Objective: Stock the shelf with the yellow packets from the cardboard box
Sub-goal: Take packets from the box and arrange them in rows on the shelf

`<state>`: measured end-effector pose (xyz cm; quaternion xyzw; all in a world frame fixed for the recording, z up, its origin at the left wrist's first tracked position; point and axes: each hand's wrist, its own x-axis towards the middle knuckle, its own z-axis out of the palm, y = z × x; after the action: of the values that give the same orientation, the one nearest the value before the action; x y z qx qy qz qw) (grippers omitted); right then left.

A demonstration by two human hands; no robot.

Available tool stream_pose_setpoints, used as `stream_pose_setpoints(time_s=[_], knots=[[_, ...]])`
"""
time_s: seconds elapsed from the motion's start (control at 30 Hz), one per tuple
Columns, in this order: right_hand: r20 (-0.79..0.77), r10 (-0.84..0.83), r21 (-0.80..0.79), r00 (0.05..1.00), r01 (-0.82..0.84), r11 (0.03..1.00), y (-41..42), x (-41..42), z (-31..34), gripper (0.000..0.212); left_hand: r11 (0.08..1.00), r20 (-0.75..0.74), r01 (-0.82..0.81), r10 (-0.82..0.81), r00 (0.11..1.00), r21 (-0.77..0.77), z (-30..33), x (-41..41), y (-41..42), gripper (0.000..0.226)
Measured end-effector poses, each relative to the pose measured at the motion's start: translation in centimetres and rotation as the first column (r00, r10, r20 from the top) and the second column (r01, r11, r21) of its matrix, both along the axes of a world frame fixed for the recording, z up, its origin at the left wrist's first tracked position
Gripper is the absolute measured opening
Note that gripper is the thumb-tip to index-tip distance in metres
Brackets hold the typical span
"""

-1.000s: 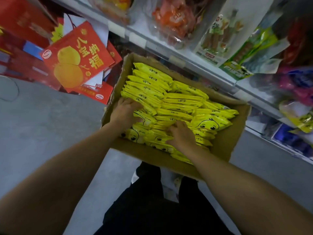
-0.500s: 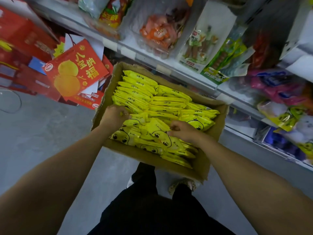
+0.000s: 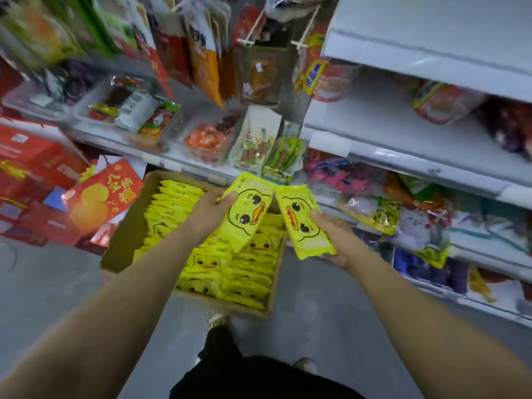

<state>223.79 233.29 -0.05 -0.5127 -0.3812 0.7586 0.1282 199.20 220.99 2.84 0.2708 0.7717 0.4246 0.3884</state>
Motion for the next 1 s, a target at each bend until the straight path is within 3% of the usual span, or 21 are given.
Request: stream_pose_setpoints(time_s=[0.07,0.13,0.23,0.3,0.53,0.83,1.0], knots=[[-0.042,-0.024,0.028,0.999,0.025,0.999,1.1,3.2,2.0,0.062,1.0,0.126,0.001,-0.002,0.992,0.01,2.6,3.6,1.5,0.029],[-0.05,-0.068,0.077,0.996,0.071,0.994,2.4,6.1,3.9,0.09,0.998,0.242,0.053,-0.058,0.969,0.029,4.6,6.6,3.1,0.031],[-0.22,-0.156,0.111,0.963,0.183,0.977,4.5,10.0,7.4,0.07,0.98,0.366,0.151,-0.189,0.911,0.13,7.3,10.0,5.3,0.04],[-0.297,-0.178,0.142,0.938,0.227,0.963,5.4,12.0,10.3,0.081,0.964,0.368,0.222,-0.261,0.892,0.147,9.7,11.8,6.6,0.049],[-0.498,-0.128,0.321,0.858,0.32,0.891,10.3,14.5,18.9,0.044,0.897,0.102,0.382,-0.411,0.906,0.222,18.1,13.0,13.2,0.027],[-0.42,-0.104,0.556,0.902,0.346,0.756,20.3,13.3,26.2,0.072,0.851,-0.244,0.499,-0.455,0.856,0.165,25.7,9.6,25.9,0.023],[-0.39,-0.122,0.592,0.913,0.35,0.726,26.6,10.7,28.8,0.046,0.797,-0.422,0.598,-0.571,0.704,-0.081,27.1,5.7,33.9,0.07]])
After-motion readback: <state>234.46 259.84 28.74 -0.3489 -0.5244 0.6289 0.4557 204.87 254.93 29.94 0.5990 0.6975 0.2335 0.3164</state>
